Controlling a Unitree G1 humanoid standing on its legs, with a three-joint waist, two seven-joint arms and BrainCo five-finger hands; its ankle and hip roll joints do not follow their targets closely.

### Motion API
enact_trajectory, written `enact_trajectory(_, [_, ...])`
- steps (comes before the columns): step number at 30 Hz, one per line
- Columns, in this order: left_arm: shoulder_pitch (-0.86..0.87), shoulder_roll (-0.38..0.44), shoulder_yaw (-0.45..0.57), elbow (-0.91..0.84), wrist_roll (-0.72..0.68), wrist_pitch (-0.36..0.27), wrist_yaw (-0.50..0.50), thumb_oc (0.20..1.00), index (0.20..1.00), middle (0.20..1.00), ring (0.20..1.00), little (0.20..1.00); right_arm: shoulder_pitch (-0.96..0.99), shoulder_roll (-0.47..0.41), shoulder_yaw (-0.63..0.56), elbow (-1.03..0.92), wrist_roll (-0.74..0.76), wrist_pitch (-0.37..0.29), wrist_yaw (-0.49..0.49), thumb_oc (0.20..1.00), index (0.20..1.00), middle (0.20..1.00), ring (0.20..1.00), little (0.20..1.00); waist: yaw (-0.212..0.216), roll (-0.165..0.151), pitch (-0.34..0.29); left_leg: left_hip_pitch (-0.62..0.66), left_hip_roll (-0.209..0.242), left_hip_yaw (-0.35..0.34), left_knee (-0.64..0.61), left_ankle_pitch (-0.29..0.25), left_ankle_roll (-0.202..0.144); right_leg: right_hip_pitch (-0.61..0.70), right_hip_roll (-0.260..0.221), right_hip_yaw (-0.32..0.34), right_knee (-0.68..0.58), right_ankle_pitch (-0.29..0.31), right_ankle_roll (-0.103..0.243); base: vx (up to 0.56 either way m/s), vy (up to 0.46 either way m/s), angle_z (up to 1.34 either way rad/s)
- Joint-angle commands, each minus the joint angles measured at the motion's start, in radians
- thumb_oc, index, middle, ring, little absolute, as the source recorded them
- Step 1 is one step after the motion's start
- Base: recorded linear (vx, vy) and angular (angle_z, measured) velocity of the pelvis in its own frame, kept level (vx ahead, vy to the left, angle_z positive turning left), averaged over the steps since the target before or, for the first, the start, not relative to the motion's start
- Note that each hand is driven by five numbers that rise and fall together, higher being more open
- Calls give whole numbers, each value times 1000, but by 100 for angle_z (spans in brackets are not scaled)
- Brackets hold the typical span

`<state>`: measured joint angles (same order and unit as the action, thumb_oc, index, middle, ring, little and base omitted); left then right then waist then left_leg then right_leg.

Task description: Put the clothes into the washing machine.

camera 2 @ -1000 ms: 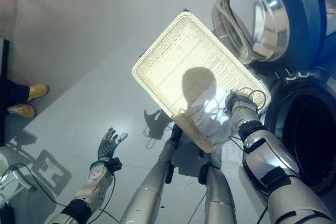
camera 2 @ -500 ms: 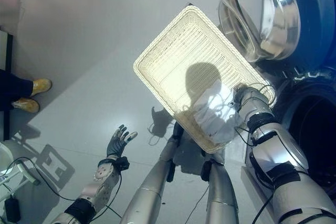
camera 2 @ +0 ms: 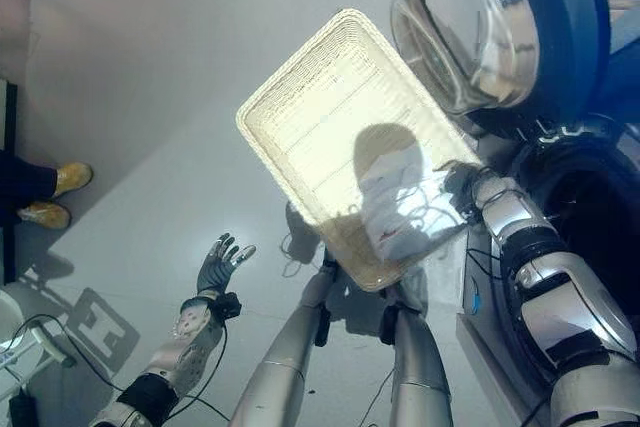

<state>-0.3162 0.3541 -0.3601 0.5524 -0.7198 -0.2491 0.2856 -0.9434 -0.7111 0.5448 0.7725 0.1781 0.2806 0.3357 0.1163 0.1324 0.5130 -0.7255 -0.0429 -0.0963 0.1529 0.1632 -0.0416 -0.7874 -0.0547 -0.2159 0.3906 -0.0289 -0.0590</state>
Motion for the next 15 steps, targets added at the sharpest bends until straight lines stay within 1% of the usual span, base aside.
enact_trajectory(1, [49,24,49,1,56,-30,11,1000,1000,1000,1000,1000,81,80,6,-90,98,-25,54,200,200,200,200,200,-7,-25,7,12,-48,70,-20,-26,32,21,30,25,-95,71,104,-21,-12,-14])
enact_trajectory(2, [54,26,53,5,55,-35,9,1000,1000,1000,1000,1000,87,69,2,-120,116,-16,58,200,200,200,200,200,-12,-29,7,17,-46,72,-22,-27,31,23,33,29,-95,70,103,-19,-3,-12])
enact_trajectory(6, [56,27,59,17,54,-43,10,1000,1000,1000,1000,1000,103,62,-7,-154,169,-23,54,200,200,200,200,200,-20,-33,7,21,-42,78,-22,-30,31,24,37,34,-92,66,101,-24,-5,-7])
enact_trajectory(8, [58,26,62,28,52,-48,5,1000,1000,1000,1000,1000,110,65,-28,-162,245,-19,48,200,200,200,200,200,-22,-31,7,27,-42,80,-20,-34,32,27,38,37,-87,61,100,-26,1,-6])
enact_trajectory(11, [58,20,61,42,53,-57,5,1000,1000,1000,1000,1000,118,74,-49,-159,313,-26,25,200,200,200,200,200,-25,-27,7,33,-43,82,-17,-38,32,33,37,40,-85,56,100,-24,19,-5])
enact_trajectory(13, [58,14,60,49,52,-65,5,1000,1000,1000,1000,1000,127,83,-71,-160,384,-42,1,200,200,200,200,200,-28,-23,7,37,-43,86,-19,-39,32,35,35,42,-87,55,100,-34,25,-6])
enact_trajectory(15, [57,13,58,52,51,-70,5,1000,1000,1000,1000,1000,133,90,-84,-161,418,-53,-9,200,200,200,200,200,-29,-22,7,38,-43,87,-20,-40,32,37,35,43,-89,55,100,-23,10,-9])
